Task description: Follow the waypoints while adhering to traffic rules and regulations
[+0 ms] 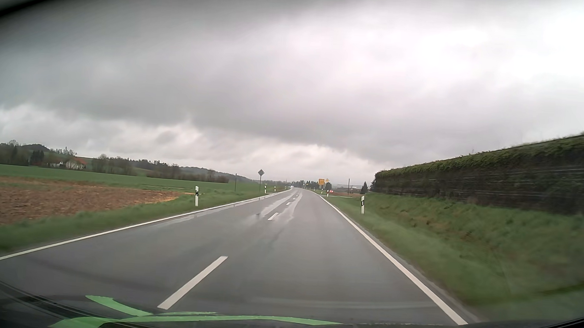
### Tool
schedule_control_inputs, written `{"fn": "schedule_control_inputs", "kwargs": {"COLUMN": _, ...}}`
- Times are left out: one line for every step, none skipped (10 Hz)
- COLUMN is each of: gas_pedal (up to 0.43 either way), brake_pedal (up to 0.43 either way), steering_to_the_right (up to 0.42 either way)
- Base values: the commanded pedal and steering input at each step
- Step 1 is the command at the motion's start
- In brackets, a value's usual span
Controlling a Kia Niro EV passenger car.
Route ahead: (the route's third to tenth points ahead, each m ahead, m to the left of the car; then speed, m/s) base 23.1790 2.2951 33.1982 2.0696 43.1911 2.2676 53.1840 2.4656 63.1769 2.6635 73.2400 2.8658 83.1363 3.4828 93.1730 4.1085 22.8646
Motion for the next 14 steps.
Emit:
{"fn": "schedule_control_inputs", "kwargs": {"gas_pedal": 0.008, "brake_pedal": 0.0, "steering_to_the_right": -0.001}}
{"fn": "schedule_control_inputs", "kwargs": {"gas_pedal": 0.039, "brake_pedal": 0.0, "steering_to_the_right": -0.001}}
{"fn": "schedule_control_inputs", "kwargs": {"gas_pedal": 0.067, "brake_pedal": 0.0, "steering_to_the_right": -0.002}}
{"fn": "schedule_control_inputs", "kwargs": {"gas_pedal": 0.079, "brake_pedal": 0.0, "steering_to_the_right": -0.002}}
{"fn": "schedule_control_inputs", "kwargs": {"gas_pedal": 0.098, "brake_pedal": 0.0, "steering_to_the_right": -0.002}}
{"fn": "schedule_control_inputs", "kwargs": {"gas_pedal": 0.118, "brake_pedal": 0.0, "steering_to_the_right": -0.002}}
{"fn": "schedule_control_inputs", "kwargs": {"gas_pedal": 0.13, "brake_pedal": 0.0, "steering_to_the_right": -0.002}}
{"fn": "schedule_control_inputs", "kwargs": {"gas_pedal": 0.13, "brake_pedal": 0.0, "steering_to_the_right": -0.002}}
{"fn": "schedule_control_inputs", "kwargs": {"gas_pedal": 0.13, "brake_pedal": 0.0, "steering_to_the_right": -0.002}}
{"fn": "schedule_control_inputs", "kwargs": {"gas_pedal": 0.11, "brake_pedal": 0.0, "steering_to_the_right": -0.003}}
{"fn": "schedule_control_inputs", "kwargs": {"gas_pedal": 0.047, "brake_pedal": 0.0, "steering_to_the_right": -0.003}}
{"fn": "schedule_control_inputs", "kwargs": {"gas_pedal": 0.039, "brake_pedal": 0.0, "steering_to_the_right": -0.003}}
{"fn": "schedule_control_inputs", "kwargs": {"gas_pedal": 0.039, "brake_pedal": 0.0, "steering_to_the_right": -0.003}}
{"fn": "schedule_control_inputs", "kwargs": {"gas_pedal": 0.047, "brake_pedal": 0.0, "steering_to_the_right": -0.003}}
